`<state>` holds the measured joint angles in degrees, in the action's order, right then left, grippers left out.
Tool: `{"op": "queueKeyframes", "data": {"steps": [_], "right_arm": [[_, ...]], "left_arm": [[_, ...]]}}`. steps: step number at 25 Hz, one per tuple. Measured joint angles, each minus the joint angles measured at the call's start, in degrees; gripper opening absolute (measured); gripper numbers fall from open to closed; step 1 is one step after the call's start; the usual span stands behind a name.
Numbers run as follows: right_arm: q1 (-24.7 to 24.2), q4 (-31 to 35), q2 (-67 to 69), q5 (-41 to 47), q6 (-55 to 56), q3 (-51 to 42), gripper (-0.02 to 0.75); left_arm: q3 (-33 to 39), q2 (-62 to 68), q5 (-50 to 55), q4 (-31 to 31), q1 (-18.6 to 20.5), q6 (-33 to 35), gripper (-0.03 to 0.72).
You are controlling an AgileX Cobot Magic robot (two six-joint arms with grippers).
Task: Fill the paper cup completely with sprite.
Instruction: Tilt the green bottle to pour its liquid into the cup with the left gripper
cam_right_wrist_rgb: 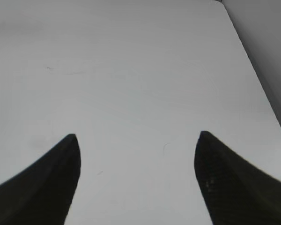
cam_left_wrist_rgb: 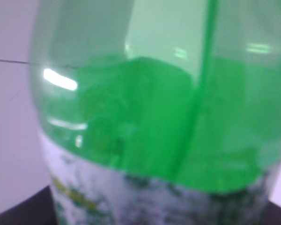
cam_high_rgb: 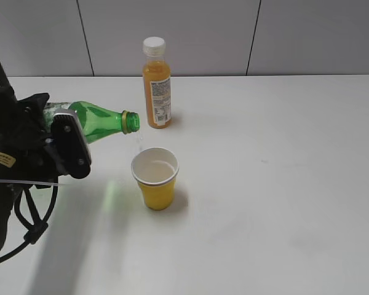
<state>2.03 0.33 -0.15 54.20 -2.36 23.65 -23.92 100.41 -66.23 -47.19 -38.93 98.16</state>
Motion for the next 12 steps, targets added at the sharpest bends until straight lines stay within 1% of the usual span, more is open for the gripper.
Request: {"op": "queueKeyframes", "data": {"steps": [12], "right_arm": [[0.00,0.00,0.00,0.00,0.00,0.00,0.585]], "left_arm": [[0.00,0.00,-0.01,0.04,0.00,3.97,0.463]]}}
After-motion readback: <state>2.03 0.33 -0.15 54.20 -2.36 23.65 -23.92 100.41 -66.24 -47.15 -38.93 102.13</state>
